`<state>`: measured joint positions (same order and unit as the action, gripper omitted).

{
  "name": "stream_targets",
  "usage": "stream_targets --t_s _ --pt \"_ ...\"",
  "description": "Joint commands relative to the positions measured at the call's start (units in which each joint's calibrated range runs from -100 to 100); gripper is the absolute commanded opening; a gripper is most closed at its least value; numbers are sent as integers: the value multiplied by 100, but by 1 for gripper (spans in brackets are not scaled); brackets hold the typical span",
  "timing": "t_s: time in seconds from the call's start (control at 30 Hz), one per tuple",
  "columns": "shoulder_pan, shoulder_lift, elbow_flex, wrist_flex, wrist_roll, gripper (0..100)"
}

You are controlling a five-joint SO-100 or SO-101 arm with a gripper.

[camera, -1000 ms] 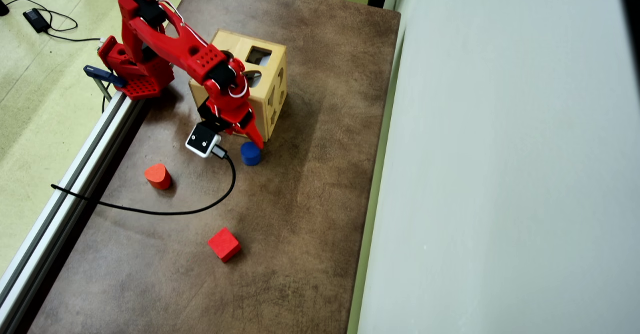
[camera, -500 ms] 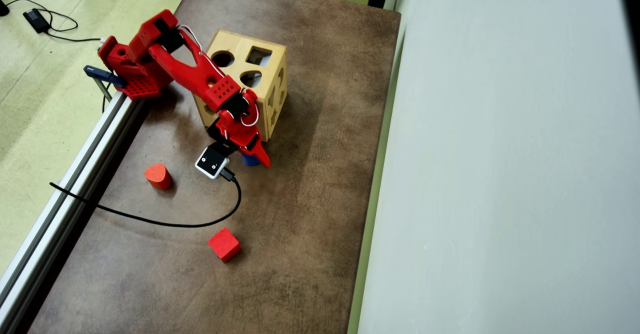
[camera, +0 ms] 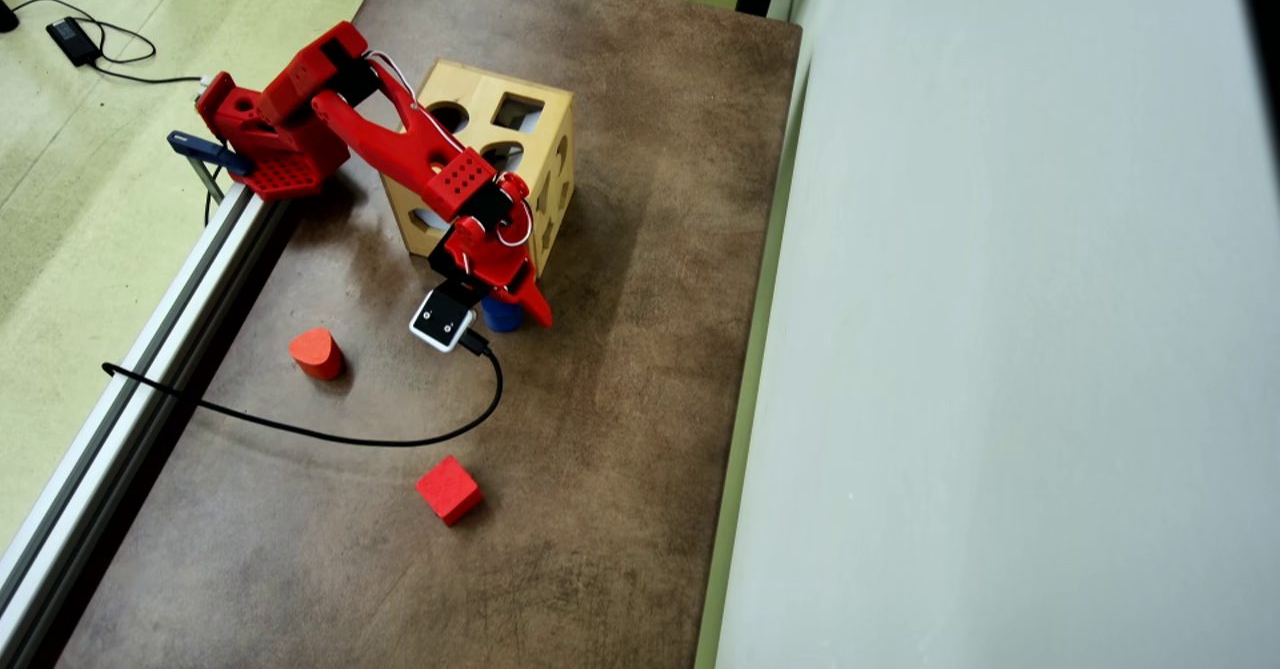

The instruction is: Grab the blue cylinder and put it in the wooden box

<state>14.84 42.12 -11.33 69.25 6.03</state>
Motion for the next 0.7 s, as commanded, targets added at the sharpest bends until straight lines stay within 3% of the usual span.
stream_targets --t_s 0.0,0.13,0.47,0.67 --pt "-95 90 -200 51 10 43" --pt "-58 115 -200 51 -15 38" --pt "-20 107 -289 43 -39 10" --pt "-20 115 -289 51 -39 7"
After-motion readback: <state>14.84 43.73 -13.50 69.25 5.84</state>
